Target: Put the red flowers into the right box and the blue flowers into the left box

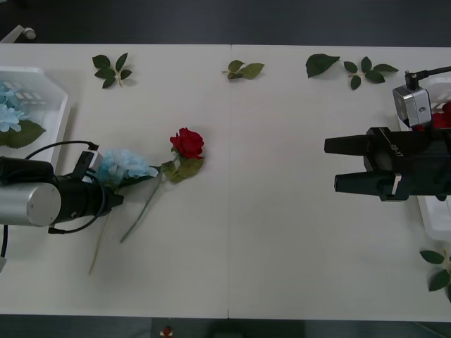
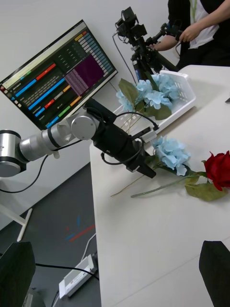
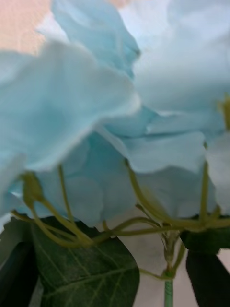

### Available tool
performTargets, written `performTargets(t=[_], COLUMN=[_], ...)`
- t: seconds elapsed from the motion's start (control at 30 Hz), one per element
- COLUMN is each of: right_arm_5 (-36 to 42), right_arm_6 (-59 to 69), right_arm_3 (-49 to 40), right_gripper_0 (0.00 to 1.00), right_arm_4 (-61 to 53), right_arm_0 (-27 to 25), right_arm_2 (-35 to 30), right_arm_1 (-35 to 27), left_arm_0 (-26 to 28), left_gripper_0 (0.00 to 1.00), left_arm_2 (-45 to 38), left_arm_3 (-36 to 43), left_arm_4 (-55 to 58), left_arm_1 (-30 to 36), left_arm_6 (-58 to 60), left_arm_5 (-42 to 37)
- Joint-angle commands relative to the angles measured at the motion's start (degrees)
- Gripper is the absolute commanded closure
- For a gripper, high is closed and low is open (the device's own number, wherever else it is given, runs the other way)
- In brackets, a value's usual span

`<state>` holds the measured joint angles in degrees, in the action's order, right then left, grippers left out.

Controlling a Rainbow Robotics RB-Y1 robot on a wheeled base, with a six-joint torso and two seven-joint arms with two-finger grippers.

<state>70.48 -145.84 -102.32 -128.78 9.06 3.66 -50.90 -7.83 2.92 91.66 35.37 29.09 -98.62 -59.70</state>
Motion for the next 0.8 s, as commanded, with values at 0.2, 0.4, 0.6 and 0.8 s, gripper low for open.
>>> performTargets(t=[0.2,0.4,0.6,0.8], right_arm_5=[-0.1,-0.1,-0.1,-0.1], right_arm_6=[-1.9,-1.9,-1.9,-1.9], right_arm_3=[-1.5,-1.5,-1.5,-1.5], right_gripper_0=[0.00,0.00,0.00,0.00], right_arm_4=[-0.9,-0.9,-0.9,-0.9], right_arm_0=[0.3,0.3,0.3,0.3], right_arm_2=[0.5,0.5,0.5,0.5], right_arm_1=[-0.2,-0.2,-0.2,-0.2], left_arm_0=[-1.6,-3.6,-7.5,-14.1], left_gripper_0=[1.00,1.00,1.00,1.00], left_arm_2=[1.0,-1.6,-8.3,-15.7], left_arm_3=[0.1,1.3,6.4,8.8], left_arm_4=[2.2,7.3,10.2,14.6], left_arm_1=[0.8,1.4,2.1,5.2], left_arm_6=[-1.5,-1.6,-1.1,0.4], left_arm_5=[1.0,-4.6,-16.4,-27.8])
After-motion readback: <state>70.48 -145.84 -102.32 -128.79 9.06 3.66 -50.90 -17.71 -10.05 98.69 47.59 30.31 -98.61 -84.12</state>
